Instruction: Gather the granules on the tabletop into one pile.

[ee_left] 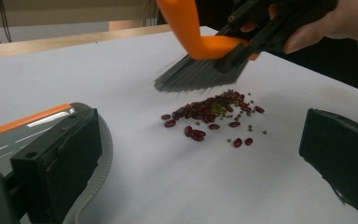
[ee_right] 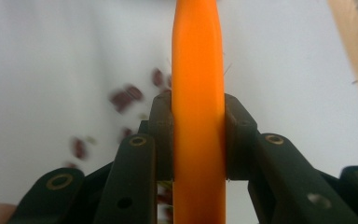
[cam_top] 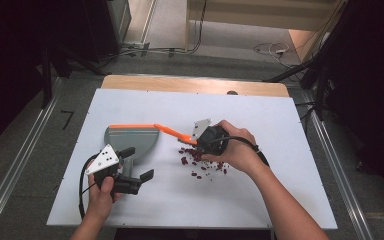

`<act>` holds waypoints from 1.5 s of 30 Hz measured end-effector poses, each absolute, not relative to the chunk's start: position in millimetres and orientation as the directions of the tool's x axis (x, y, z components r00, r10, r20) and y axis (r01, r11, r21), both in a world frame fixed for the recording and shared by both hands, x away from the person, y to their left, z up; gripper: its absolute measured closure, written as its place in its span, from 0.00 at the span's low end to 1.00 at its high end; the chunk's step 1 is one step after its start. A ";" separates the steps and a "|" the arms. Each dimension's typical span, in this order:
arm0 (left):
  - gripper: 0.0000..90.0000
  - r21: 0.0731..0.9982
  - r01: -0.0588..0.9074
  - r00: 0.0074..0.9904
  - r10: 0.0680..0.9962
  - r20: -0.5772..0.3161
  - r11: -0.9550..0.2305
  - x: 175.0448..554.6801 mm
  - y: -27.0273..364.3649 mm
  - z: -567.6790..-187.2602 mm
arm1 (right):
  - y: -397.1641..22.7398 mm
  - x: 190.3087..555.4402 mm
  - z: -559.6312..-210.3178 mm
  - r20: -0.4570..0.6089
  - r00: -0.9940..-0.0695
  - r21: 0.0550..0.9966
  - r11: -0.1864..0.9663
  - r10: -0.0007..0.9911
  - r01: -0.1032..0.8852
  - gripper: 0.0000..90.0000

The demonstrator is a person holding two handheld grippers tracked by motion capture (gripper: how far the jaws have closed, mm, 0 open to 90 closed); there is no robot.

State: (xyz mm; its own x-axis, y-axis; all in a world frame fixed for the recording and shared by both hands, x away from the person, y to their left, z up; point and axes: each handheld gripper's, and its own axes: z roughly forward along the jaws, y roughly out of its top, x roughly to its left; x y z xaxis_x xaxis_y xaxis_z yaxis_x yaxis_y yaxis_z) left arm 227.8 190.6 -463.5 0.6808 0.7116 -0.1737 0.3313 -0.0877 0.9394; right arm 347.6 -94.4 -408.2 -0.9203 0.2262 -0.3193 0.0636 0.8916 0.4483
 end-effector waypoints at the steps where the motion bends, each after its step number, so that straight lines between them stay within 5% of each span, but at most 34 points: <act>1: 0.00 0.940 0.330 0.680 0.712 -0.175 -0.084 227.9 191.0 -463.4 | -92.6 346.5 -404.3 -0.266 -0.931 0.478 0.873 0.248 0.096 0.76; 9: 0.00 0.940 0.332 0.676 0.715 -0.179 -0.079 227.9 193.0 -463.5 | -58.4 330.9 -407.3 0.014 -0.894 0.471 0.786 0.448 0.401 0.76; 18: 0.00 0.940 0.332 0.676 0.715 -0.178 -0.080 228.0 194.6 -464.0 | -58.5 357.2 -446.4 0.337 -0.720 0.419 0.588 0.607 0.692 0.77; 27: 0.00 0.938 0.335 0.679 0.713 -0.176 -0.088 228.3 193.3 -464.6 | -92.0 380.3 -462.8 0.373 -0.611 0.395 0.476 0.698 0.786 0.76; 45: 0.00 0.937 0.338 0.678 0.713 -0.178 -0.087 227.7 192.4 -465.2 | -137.4 393.3 -461.1 0.338 -0.557 0.390 0.426 0.759 0.816 0.76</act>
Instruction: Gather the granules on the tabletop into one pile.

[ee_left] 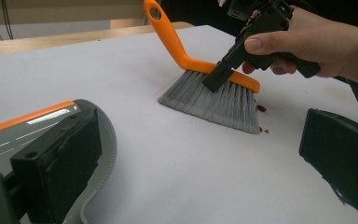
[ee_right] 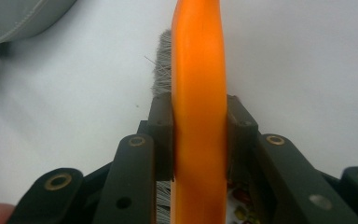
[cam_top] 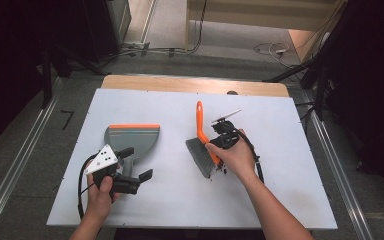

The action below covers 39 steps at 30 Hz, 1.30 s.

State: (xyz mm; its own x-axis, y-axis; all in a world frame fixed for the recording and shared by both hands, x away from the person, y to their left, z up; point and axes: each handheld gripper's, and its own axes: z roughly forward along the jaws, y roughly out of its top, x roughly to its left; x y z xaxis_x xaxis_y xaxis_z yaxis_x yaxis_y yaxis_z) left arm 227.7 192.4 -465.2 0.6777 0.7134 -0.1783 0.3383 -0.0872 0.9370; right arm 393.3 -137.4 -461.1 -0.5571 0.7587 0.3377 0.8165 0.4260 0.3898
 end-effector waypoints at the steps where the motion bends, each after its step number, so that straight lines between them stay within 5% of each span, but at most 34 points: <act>1: 0.00 0.937 0.338 0.679 0.712 -0.177 -0.088 227.7 192.2 -465.2 | -139.2 393.9 -460.9 0.340 -0.553 0.388 0.422 0.761 0.819 0.76; 24: 0.00 0.939 0.333 0.680 0.713 -0.173 -0.090 226.5 191.4 -464.3 | -164.7 399.8 -457.7 0.331 -0.528 0.383 0.400 0.782 0.833 0.76; 33: 0.00 0.939 0.331 0.679 0.714 -0.170 -0.091 227.9 190.0 -464.3 | -164.6 384.5 -421.3 0.312 -0.636 0.488 0.455 0.706 0.745 0.76; 39: 0.00 0.939 0.332 0.678 0.715 -0.171 -0.090 228.0 190.4 -464.0 | -167.8 362.5 -397.2 0.176 -0.794 0.512 0.635 0.582 0.579 0.76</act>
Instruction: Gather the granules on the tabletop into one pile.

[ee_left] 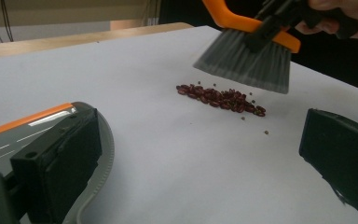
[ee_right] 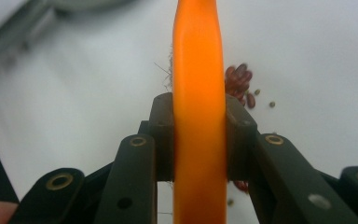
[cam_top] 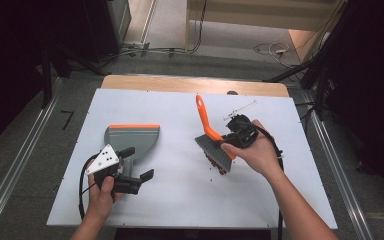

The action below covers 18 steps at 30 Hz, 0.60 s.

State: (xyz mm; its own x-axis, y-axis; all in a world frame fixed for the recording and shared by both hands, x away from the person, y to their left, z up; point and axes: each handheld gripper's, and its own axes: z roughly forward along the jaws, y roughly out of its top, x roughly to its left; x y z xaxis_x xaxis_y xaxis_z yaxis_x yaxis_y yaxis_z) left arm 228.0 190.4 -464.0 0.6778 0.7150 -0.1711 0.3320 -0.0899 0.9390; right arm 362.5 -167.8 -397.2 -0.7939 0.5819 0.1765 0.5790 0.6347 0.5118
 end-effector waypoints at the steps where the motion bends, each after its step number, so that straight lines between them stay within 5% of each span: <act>1: 0.00 0.939 0.333 0.677 0.716 -0.172 -0.089 227.9 190.7 -463.9 | -168.7 359.6 -397.2 0.161 -0.812 0.501 0.662 0.562 0.557 0.76; 6: 0.00 0.939 0.334 0.673 0.719 -0.174 -0.086 228.5 191.5 -463.9 | -172.6 334.4 -405.4 0.098 -0.928 0.461 0.810 0.360 0.363 0.76; 18: 0.00 0.938 0.336 0.674 0.717 -0.175 -0.087 229.8 188.8 -464.4 | -173.7 318.1 -438.5 0.052 -0.990 0.409 0.902 0.130 0.140 0.76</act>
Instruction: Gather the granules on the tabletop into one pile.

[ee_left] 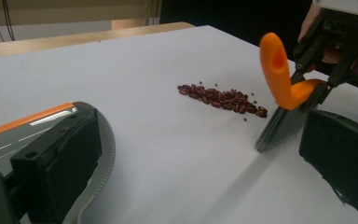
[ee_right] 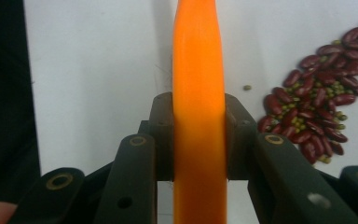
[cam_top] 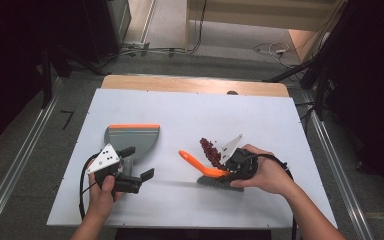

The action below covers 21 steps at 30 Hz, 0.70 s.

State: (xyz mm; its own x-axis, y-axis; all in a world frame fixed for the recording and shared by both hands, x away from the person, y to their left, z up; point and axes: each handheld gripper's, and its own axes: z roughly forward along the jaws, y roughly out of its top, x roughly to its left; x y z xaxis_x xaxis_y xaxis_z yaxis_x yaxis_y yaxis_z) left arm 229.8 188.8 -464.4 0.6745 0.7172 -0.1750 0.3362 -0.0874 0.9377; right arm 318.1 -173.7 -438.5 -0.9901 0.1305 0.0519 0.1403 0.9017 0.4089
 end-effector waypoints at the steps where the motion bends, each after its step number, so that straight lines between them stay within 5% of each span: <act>1: 0.00 0.937 0.337 0.674 0.717 -0.176 -0.087 229.9 188.9 -464.5 | -173.6 320.9 -438.9 0.036 -0.991 0.403 0.906 0.127 0.131 0.76; 21: 0.00 0.935 0.340 0.677 0.716 -0.172 -0.097 230.3 188.0 -465.7 | -170.1 377.2 -447.8 0.032 -0.994 0.466 0.879 0.102 0.105 0.75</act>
